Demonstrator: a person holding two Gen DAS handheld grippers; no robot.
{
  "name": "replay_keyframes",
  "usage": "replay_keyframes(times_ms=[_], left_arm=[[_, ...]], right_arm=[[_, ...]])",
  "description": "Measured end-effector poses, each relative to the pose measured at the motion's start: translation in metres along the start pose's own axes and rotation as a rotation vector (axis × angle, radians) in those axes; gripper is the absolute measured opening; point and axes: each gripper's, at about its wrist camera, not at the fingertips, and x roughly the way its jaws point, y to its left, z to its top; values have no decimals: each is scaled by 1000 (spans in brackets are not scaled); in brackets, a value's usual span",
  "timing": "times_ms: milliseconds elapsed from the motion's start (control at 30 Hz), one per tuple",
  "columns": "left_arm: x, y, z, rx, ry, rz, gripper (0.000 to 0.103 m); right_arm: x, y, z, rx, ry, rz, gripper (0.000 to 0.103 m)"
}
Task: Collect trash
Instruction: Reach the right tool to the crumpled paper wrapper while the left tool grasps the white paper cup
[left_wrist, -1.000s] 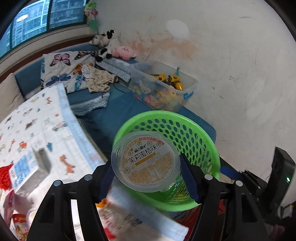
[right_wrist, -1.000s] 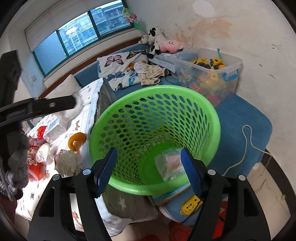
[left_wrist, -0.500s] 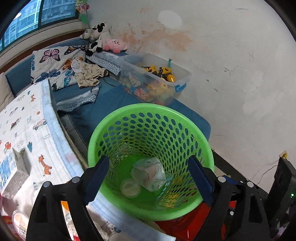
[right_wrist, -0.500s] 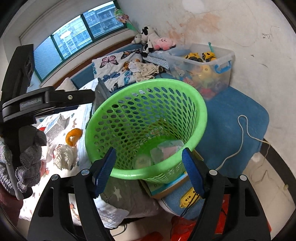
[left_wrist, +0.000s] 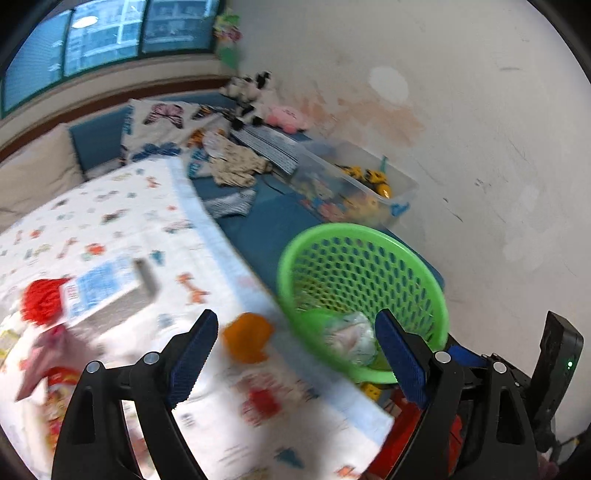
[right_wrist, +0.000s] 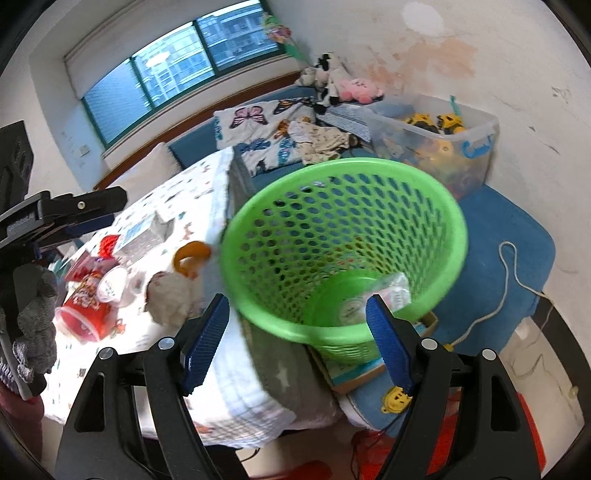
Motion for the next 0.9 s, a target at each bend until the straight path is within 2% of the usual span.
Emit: replay_keyframes(times_ms=[300,567,900], left_arm=[[-58,45,-26,-46,-68,133,84],[-97,97,-54,-162,-95,208,84],[-136,161,-82,-296,-126,299,84]], right_arm=[[14,52,-6,-84,28,65,76],[33,94,-7,-153,58,122,76],[66,118,-7,-182,100,139,74]])
